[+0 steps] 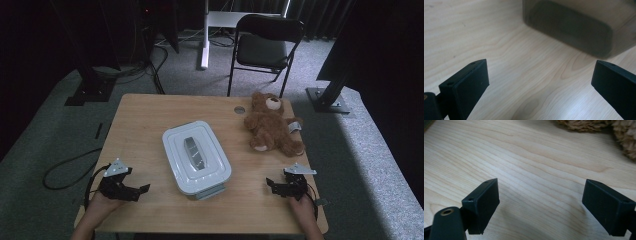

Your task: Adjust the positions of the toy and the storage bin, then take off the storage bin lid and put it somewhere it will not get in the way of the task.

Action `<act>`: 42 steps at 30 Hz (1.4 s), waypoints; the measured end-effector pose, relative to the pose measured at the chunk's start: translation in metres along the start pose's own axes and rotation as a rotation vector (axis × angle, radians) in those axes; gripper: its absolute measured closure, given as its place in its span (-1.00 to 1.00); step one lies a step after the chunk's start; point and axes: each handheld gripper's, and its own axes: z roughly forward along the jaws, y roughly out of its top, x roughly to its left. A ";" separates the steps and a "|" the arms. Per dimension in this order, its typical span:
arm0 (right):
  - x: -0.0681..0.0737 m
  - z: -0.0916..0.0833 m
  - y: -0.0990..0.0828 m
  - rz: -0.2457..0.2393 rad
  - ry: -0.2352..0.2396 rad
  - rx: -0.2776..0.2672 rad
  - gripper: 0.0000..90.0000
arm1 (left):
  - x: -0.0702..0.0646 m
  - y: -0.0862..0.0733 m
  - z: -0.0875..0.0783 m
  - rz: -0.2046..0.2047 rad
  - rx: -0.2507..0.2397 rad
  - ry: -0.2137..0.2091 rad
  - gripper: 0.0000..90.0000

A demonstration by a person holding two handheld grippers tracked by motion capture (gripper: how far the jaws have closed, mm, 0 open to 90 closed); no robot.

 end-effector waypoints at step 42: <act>-0.002 0.004 0.001 -0.011 -0.048 0.056 -0.72 | -0.060 0.111 0.016 0.113 -0.066 -0.068 -0.96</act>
